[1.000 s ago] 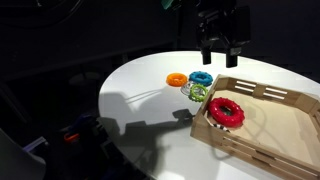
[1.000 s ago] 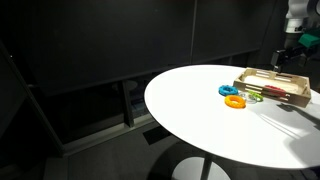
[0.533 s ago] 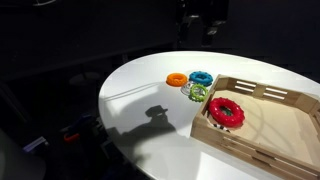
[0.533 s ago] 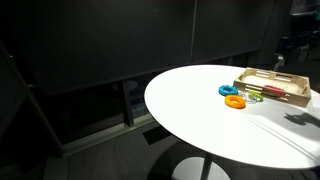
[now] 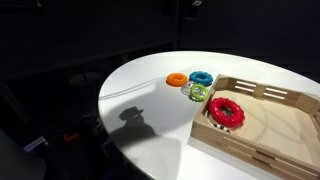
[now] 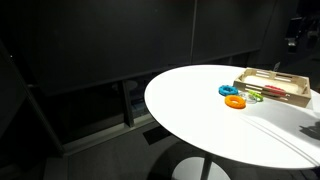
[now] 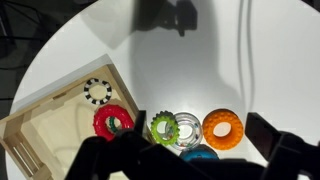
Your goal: Put the red ring on the tray
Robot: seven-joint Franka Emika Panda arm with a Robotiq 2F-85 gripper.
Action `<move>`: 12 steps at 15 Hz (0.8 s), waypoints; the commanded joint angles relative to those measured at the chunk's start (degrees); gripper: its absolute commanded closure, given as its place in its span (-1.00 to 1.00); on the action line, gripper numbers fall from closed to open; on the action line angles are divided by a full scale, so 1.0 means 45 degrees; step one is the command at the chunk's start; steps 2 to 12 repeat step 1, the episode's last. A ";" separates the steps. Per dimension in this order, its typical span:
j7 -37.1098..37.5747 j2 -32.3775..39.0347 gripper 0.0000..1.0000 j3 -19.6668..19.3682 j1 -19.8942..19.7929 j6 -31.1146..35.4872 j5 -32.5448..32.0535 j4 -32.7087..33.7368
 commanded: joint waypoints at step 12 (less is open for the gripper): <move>-0.0033 0.0008 -1.00 0.0083 -0.0083 -0.0044 0.0019 0.0026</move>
